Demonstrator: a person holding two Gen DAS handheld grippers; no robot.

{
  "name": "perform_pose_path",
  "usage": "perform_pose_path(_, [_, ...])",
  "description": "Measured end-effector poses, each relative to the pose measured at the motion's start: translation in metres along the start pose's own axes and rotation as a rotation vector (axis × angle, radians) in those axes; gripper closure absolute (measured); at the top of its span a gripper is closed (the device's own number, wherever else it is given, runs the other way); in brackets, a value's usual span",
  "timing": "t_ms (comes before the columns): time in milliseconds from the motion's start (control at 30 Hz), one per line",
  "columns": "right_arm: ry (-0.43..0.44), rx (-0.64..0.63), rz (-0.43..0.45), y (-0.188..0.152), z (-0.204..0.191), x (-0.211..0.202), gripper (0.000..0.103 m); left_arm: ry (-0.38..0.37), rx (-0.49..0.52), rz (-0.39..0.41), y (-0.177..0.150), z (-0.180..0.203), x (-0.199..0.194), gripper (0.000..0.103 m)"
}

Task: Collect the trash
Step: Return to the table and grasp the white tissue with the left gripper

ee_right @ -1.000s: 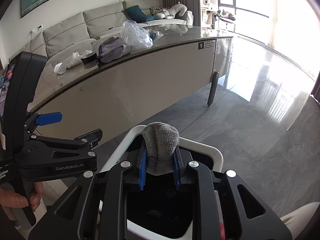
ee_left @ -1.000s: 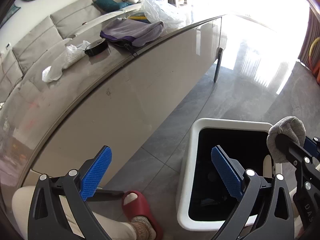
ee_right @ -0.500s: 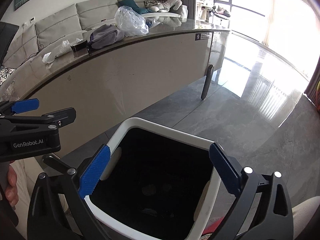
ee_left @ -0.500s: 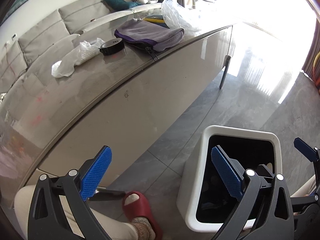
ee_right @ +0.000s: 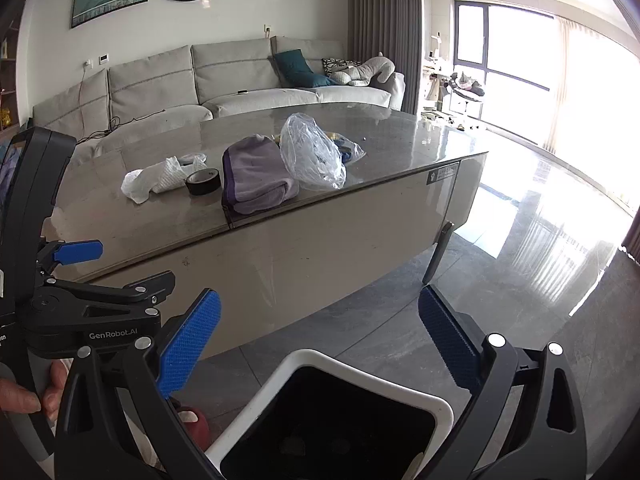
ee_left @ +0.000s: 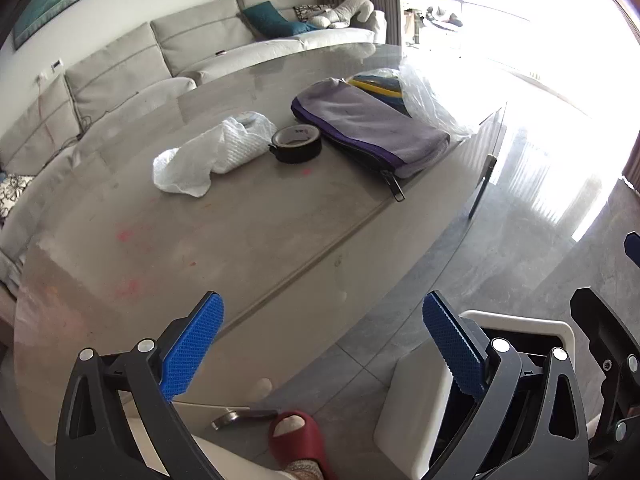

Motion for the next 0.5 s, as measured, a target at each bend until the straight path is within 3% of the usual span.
perform_pose_path(500, [0.13, -0.096, 0.122, 0.109, -0.096, 0.066, 0.005, 0.12, -0.111, 0.067, 0.078, -0.112, 0.026, 0.005])
Point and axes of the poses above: each gripper's, at about its wrist camera, not at the fingertips, and x roughly the way its jaws point, z to its right, y to its top, the point moved 9 cm from there along x, roughly the way its jaws point
